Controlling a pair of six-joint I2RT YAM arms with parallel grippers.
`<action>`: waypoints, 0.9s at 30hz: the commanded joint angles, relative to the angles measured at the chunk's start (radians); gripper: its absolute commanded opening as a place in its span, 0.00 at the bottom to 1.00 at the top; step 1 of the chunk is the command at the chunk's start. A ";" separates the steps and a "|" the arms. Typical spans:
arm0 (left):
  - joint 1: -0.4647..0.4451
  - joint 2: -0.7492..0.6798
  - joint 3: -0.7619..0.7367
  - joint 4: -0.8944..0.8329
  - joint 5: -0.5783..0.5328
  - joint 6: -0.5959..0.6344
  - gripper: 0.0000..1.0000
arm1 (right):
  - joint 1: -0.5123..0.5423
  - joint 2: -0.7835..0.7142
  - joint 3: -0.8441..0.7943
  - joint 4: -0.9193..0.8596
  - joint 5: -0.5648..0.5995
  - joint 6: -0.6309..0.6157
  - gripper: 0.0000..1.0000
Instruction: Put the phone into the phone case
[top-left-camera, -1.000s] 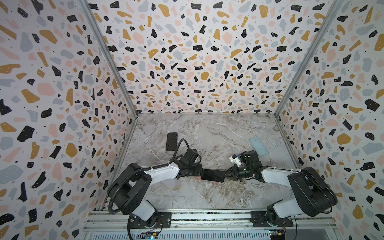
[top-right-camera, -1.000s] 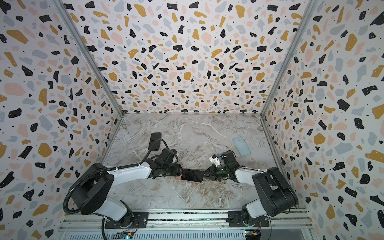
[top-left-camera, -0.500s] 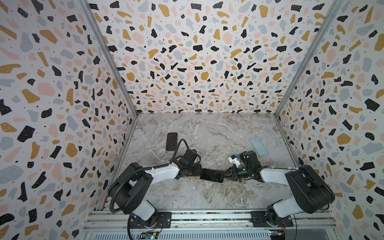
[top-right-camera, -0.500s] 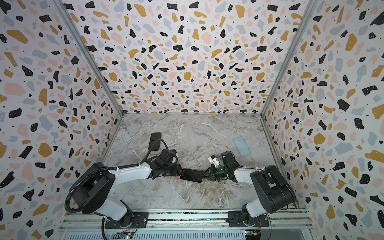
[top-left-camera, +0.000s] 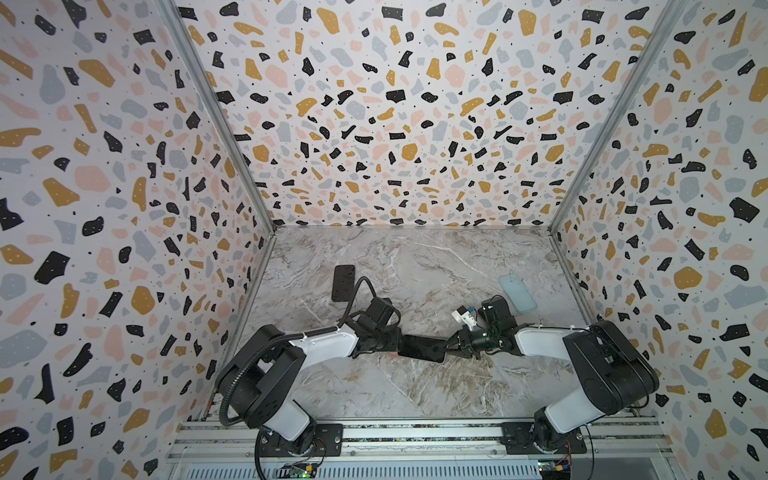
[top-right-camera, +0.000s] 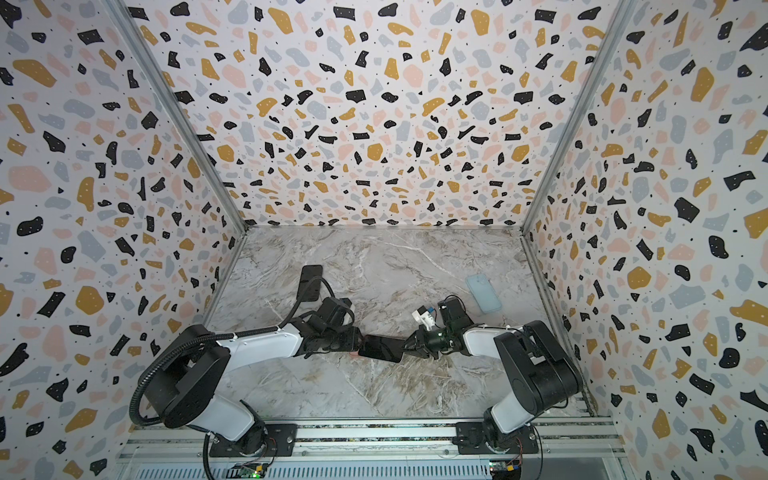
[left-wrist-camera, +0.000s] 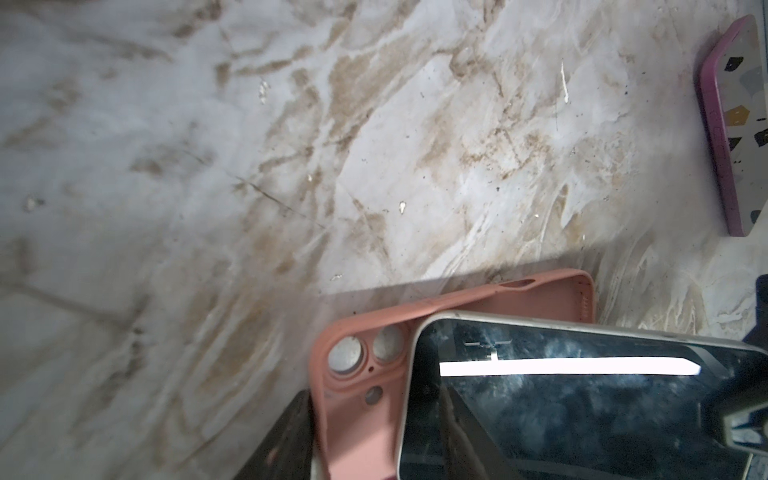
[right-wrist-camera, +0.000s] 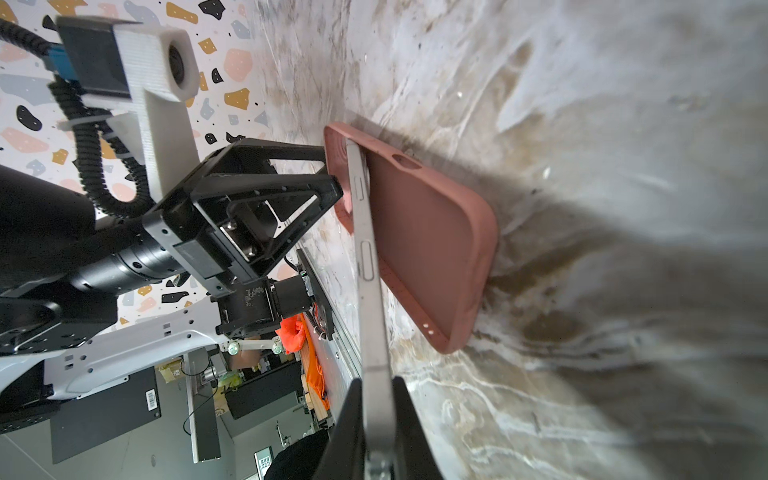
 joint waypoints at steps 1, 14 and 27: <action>-0.013 0.031 0.015 0.034 0.062 0.013 0.49 | 0.023 0.045 0.022 -0.118 0.100 -0.046 0.00; -0.006 0.032 0.025 0.053 0.082 0.016 0.48 | 0.039 0.027 0.086 -0.234 0.131 -0.146 0.00; -0.005 0.027 0.019 0.071 0.101 0.013 0.48 | 0.065 0.070 0.106 -0.215 0.135 -0.157 0.00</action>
